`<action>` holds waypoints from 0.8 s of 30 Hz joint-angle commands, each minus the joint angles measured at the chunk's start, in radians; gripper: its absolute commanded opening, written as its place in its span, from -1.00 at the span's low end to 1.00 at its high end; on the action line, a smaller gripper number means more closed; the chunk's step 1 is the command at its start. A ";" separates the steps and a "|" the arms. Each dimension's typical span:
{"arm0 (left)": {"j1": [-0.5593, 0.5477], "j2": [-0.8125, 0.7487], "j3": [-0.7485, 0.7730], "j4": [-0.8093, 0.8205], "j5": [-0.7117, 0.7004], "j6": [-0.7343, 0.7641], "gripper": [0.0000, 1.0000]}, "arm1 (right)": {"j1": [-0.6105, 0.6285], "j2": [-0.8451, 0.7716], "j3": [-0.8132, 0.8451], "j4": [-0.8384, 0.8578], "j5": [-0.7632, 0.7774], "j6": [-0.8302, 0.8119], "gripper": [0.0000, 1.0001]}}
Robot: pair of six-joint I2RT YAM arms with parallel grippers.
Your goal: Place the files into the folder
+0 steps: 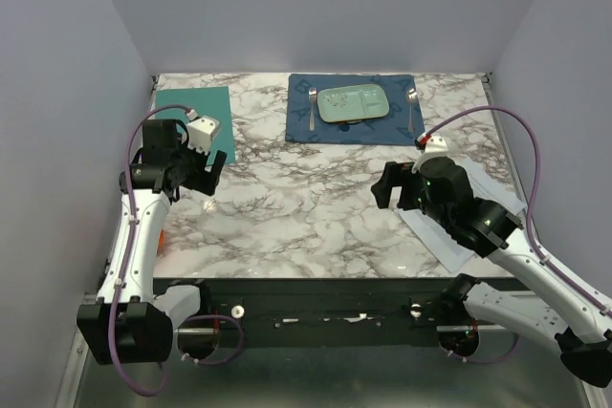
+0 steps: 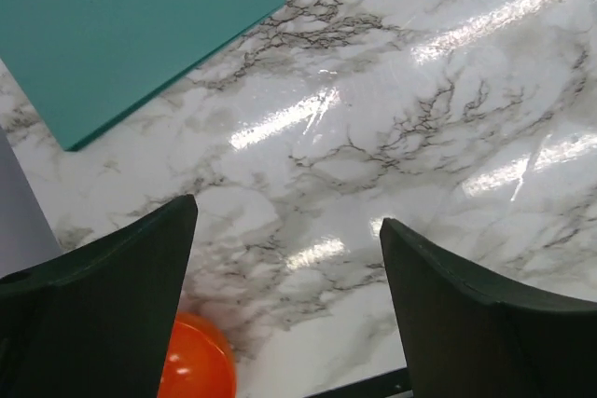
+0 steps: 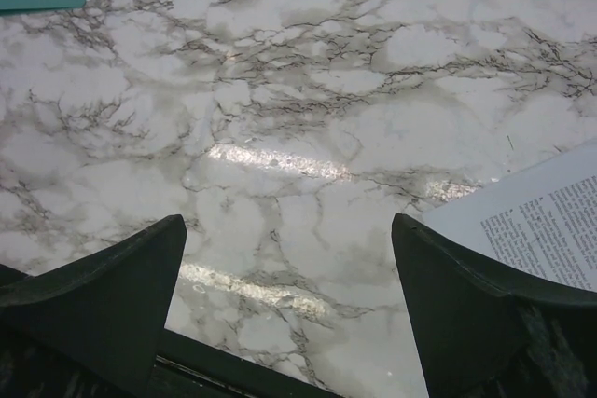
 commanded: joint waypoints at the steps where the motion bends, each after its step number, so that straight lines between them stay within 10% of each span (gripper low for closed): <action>1: -0.001 0.047 -0.020 0.047 -0.093 0.057 0.98 | 0.004 -0.023 -0.012 -0.029 0.041 0.026 1.00; 24: 0.001 0.245 -0.520 1.031 -0.629 0.623 0.98 | 0.006 -0.011 -0.012 -0.066 0.022 0.152 0.86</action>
